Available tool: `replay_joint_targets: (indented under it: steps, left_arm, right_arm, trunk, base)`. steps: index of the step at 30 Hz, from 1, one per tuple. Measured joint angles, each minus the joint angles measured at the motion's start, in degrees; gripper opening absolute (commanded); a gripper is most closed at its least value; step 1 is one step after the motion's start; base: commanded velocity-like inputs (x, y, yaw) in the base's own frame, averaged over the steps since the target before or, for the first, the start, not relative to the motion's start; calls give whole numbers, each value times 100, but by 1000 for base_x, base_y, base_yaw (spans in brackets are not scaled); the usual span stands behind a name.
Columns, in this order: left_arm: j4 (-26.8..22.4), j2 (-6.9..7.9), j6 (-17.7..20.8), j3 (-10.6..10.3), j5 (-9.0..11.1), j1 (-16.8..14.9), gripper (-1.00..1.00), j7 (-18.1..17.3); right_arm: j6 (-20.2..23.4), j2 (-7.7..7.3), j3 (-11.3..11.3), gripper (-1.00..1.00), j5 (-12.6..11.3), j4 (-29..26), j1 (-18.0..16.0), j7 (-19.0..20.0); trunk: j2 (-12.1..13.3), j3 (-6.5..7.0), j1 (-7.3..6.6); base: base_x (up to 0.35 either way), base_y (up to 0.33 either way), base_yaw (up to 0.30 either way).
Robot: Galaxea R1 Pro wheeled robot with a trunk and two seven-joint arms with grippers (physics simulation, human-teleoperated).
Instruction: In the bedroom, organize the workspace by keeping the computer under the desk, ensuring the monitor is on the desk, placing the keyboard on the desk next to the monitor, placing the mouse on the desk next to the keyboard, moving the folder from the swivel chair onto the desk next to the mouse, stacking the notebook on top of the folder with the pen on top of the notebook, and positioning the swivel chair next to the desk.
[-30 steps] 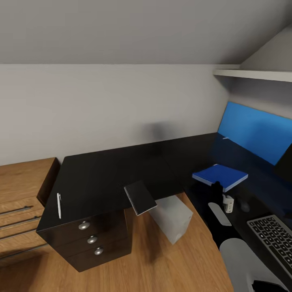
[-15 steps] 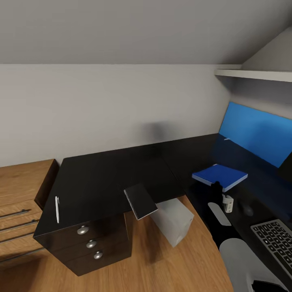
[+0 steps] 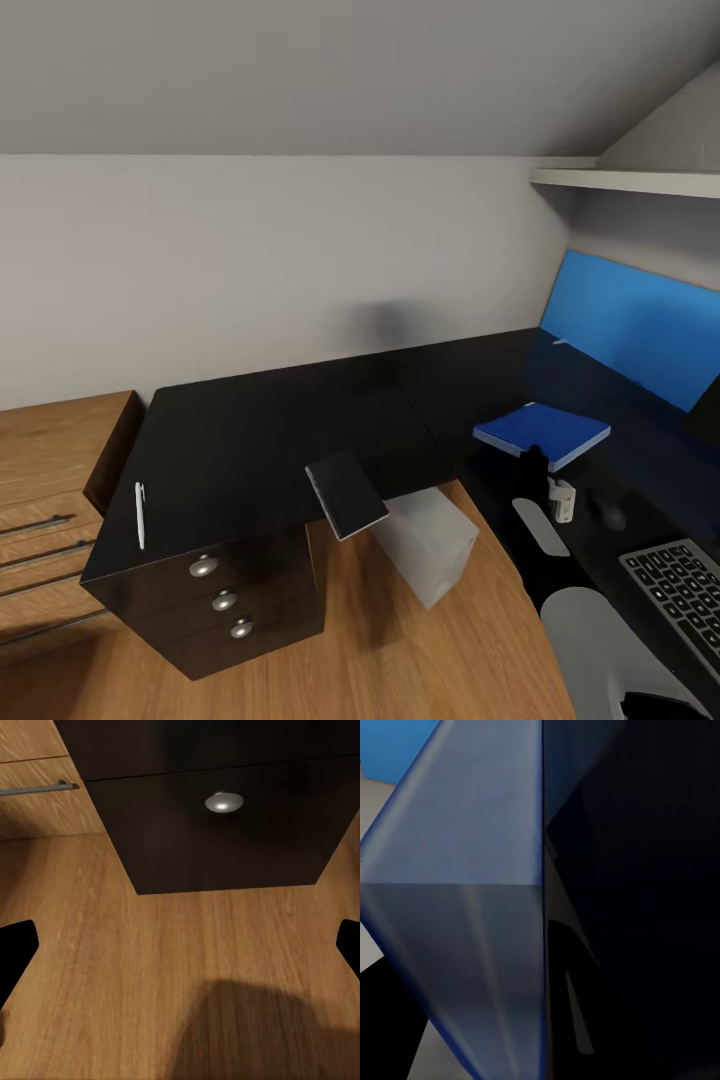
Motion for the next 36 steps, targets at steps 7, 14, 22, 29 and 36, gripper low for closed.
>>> replay_joint_targets:
  steps: [7,14,22,29,36]
  left_arm:
    - [1,0,0,3,0,0,100,0]
    - [1,1,0,8,3,-1,100,-1]
    - [1,3,0,9,0,0,100,-1]
    - [0,17,0,17,7,0,100,0]
    - [0,33,0,11,9,-1,100,1]
  right_arm:
    - [-51,-17,0,-100,-6,30,7,36]
    - [-65,-43,-5,-100,28,24,8,-2]
    - [-60,-46,-8,-100,44,25,8,-9]
    - [-50,-50,-32,100,-148,36,10,-13]
    - [-37,-51,-30,100,-147,39,10,-13]
  trunk:
    - [0,0,0]
    - [0,0,0]
    - [0,0,0]
    - [0,-1,0]
    - [1,-1,3]
  base:
    - [0,0,0]
    - [0,0,0]
    - [0,0,0]
    - [0,0,0]
    - [-82,0,0]
